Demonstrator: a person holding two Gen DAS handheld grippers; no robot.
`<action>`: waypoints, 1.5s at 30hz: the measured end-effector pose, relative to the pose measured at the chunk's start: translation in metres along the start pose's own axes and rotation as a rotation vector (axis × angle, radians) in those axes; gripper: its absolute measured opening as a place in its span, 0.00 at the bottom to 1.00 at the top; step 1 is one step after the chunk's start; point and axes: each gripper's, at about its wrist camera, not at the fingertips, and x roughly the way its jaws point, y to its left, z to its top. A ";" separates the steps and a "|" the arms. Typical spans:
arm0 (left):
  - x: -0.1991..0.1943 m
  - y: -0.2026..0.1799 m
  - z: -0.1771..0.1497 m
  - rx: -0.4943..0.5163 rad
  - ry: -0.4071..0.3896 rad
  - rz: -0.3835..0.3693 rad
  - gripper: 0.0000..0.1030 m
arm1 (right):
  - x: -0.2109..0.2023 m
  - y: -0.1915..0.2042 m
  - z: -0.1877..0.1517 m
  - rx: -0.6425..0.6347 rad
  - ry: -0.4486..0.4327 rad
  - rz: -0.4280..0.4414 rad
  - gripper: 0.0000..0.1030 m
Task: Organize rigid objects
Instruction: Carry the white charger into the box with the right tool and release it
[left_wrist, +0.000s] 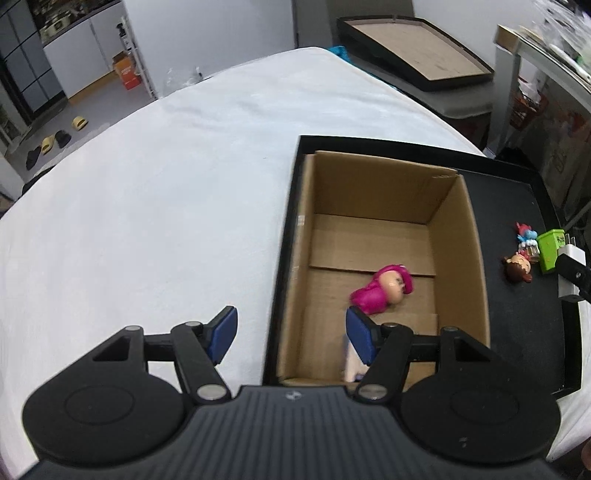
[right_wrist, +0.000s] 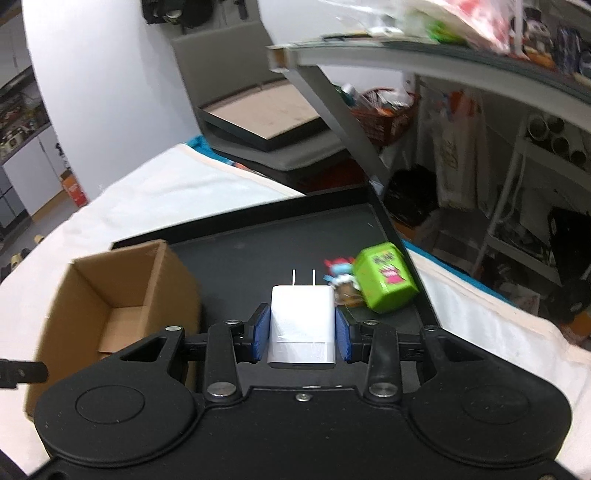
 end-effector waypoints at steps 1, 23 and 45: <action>0.000 0.005 -0.001 -0.010 0.000 -0.004 0.62 | -0.002 0.004 0.001 -0.006 -0.003 0.006 0.35; 0.030 0.036 -0.019 -0.099 0.047 -0.199 0.58 | -0.011 0.094 0.004 -0.156 0.021 0.061 0.35; 0.069 0.049 -0.008 -0.101 0.159 -0.330 0.18 | 0.066 0.196 0.001 -0.418 0.252 -0.025 0.35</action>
